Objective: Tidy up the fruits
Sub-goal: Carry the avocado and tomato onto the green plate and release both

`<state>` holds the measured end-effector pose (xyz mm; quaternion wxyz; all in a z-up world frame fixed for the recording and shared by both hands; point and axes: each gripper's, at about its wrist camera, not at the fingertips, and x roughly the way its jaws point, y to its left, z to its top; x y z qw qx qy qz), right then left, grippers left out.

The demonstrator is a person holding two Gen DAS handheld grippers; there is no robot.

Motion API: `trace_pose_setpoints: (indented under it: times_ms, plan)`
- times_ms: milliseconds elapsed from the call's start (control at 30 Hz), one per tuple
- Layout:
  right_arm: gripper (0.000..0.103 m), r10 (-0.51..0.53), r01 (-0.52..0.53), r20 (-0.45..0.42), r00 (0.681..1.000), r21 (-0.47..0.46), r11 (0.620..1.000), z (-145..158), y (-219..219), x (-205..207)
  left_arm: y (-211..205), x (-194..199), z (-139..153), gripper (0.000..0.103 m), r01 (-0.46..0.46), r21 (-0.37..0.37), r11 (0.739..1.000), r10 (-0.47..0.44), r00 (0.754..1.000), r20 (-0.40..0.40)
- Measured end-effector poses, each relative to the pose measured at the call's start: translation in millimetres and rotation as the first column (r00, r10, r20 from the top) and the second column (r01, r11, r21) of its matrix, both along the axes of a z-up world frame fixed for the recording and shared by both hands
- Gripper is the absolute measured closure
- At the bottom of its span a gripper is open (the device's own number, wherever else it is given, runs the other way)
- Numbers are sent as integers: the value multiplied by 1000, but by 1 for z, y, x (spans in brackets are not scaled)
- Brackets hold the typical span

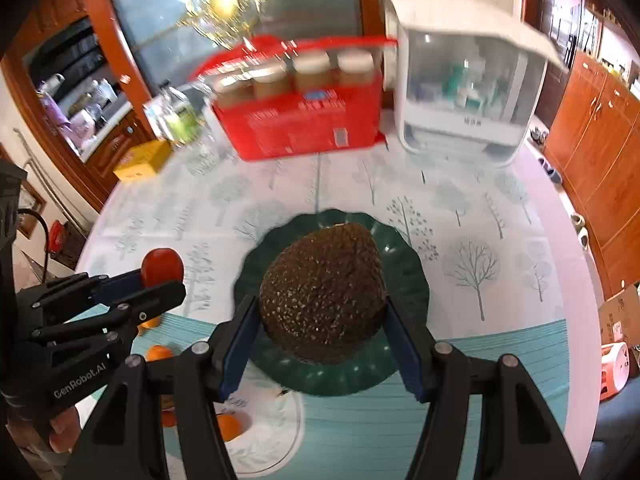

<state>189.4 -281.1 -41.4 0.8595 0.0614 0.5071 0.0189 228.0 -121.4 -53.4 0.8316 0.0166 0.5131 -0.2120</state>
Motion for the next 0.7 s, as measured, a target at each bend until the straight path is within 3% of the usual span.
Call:
trace_pose_setpoints:
  times_ms: [267, 333, 533, 633, 700]
  plan:
    - [40, -6, 5, -247, 969, -2, 1000, -105, -15, 24, -33, 26, -88, 75, 18, 79, 997, -4, 985, -170]
    - [40, 4, -6, -268, 964, -5, 1000, -117, -16, 24, -40, 29, -103, 75, 21, 93, 995, -3, 982, -191]
    - [39, 65, -79, -249, 966, -46, 996, -114, -12, 28, -51, 34, -127, 74, 18, 114, 993, 7, 977, -215]
    - [39, 99, -118, -238, 966, -68, 991, -115, -10, 27, -52, 37, -127, 56, 8, 134, 991, 18, 981, -192]
    - [39, 106, -128, -231, 967, -81, 989, -114, -9, 26, -50, 39, -125, 28, -8, 145, 989, 33, 984, -173]
